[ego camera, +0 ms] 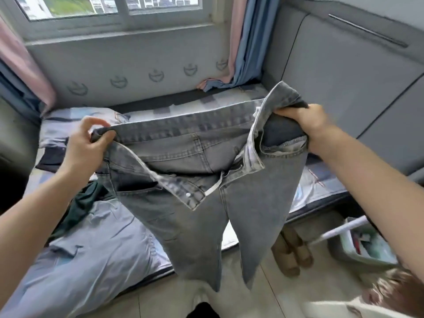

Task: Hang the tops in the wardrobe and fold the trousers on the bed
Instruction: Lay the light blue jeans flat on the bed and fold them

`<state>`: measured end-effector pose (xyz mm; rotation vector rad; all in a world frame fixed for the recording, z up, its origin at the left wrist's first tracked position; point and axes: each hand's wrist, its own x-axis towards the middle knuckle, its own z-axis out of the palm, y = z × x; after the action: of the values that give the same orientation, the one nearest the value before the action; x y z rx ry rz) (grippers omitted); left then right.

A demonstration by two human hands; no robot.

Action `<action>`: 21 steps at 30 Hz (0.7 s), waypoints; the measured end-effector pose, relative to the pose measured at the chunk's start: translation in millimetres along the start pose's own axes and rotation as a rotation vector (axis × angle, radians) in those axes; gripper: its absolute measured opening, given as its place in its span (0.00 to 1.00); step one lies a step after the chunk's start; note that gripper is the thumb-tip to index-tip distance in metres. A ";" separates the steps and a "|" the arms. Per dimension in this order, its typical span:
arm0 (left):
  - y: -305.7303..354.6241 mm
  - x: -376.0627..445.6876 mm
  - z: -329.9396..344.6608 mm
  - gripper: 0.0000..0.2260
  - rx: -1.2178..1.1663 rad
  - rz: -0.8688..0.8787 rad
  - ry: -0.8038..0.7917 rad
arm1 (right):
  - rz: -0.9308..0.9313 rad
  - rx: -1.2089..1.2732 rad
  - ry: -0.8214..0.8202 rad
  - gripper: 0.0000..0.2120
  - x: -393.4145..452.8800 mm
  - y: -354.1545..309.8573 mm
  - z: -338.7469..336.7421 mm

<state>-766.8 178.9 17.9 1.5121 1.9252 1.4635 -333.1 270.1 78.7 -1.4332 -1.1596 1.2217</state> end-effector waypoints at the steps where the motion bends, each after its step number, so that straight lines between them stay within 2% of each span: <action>1: 3.0 10.5 4.7 0.14 0.024 0.006 -0.013 | 0.026 0.010 0.013 0.11 11.3 -5.8 8.5; 3: 9.7 28.6 8.4 0.17 0.112 0.144 -0.072 | 0.048 -0.011 0.019 0.13 35.7 -14.9 21.2; 6: 1.3 53.2 5.3 0.16 0.398 0.545 -0.283 | 0.026 -0.051 0.000 0.11 68.5 -22.4 26.5; 8: -12.2 69.8 6.3 0.20 0.500 0.688 -0.423 | -0.003 -0.136 -0.037 0.12 93.4 -22.2 26.1; 11: -25.7 79.1 17.6 0.24 0.526 0.546 -0.583 | 0.000 -0.282 -0.110 0.12 127.4 -5.5 21.4; 13: -37.8 80.9 26.0 0.20 0.565 0.439 -0.648 | -0.001 -0.324 -0.204 0.11 149.1 11.3 18.8; 16: -56.3 83.2 43.0 0.13 0.633 0.292 -0.655 | 0.035 -0.290 -0.387 0.14 186.9 35.4 15.3; 19: -68.0 88.8 55.3 0.13 0.652 0.050 -0.716 | 0.196 -0.261 -0.612 0.14 220.0 53.2 8.2; 21: -65.2 92.2 64.2 0.15 0.658 -0.016 -0.827 | 0.315 -0.243 -0.769 0.18 240.0 59.9 1.0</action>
<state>-794.0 295.2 -33.3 1.9110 1.8828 0.0577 -310.5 497.2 -16.6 -1.3873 -1.6729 2.0147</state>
